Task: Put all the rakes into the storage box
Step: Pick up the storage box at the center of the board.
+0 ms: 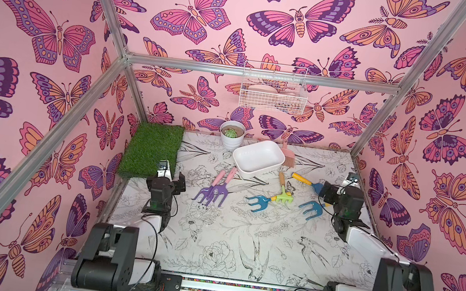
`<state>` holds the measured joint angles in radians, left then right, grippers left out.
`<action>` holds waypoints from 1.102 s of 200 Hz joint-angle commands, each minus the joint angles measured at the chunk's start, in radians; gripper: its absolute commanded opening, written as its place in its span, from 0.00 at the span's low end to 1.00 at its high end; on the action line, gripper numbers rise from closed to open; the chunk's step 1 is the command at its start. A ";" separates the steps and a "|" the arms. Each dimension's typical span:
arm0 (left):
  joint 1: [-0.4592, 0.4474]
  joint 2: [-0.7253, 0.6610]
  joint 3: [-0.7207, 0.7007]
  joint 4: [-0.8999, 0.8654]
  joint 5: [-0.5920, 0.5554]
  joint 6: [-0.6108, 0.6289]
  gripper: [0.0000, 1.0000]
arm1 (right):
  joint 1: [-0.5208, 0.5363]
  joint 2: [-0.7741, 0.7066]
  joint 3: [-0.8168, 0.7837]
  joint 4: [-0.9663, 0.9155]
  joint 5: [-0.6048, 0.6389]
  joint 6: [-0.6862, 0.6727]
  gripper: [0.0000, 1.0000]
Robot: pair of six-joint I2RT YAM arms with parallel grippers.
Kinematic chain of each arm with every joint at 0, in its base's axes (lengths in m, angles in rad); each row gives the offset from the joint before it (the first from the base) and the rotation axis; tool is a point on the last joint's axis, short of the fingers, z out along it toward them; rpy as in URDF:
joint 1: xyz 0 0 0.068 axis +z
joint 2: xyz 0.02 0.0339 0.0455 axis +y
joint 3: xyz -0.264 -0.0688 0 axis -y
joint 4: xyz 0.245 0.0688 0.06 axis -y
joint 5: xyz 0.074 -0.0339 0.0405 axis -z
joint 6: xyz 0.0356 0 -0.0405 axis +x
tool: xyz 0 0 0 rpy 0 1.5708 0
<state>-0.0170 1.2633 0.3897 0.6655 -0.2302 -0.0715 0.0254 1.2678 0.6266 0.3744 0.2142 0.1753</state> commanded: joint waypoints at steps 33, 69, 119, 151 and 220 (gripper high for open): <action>-0.010 -0.188 0.183 -0.579 -0.027 -0.335 1.00 | -0.038 -0.063 0.250 -0.618 0.108 0.430 1.00; -0.025 -0.218 0.285 -0.740 0.189 -0.480 1.00 | -0.037 0.018 0.428 -0.816 -0.138 0.455 0.92; -0.152 -0.190 0.371 -0.836 0.327 -0.564 0.99 | 0.003 0.132 0.575 -0.888 -0.399 0.500 0.73; -0.267 -0.145 0.412 -0.872 0.342 -0.621 1.00 | 0.058 0.246 0.674 -0.940 -0.432 0.584 0.65; -0.363 -0.076 0.439 -0.981 0.200 -0.775 0.99 | 0.285 0.498 0.899 -0.943 -0.297 0.883 0.63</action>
<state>-0.3775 1.1667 0.7975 -0.2050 0.0658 -0.7586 0.2459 1.7008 1.4296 -0.5388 -0.1425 0.9157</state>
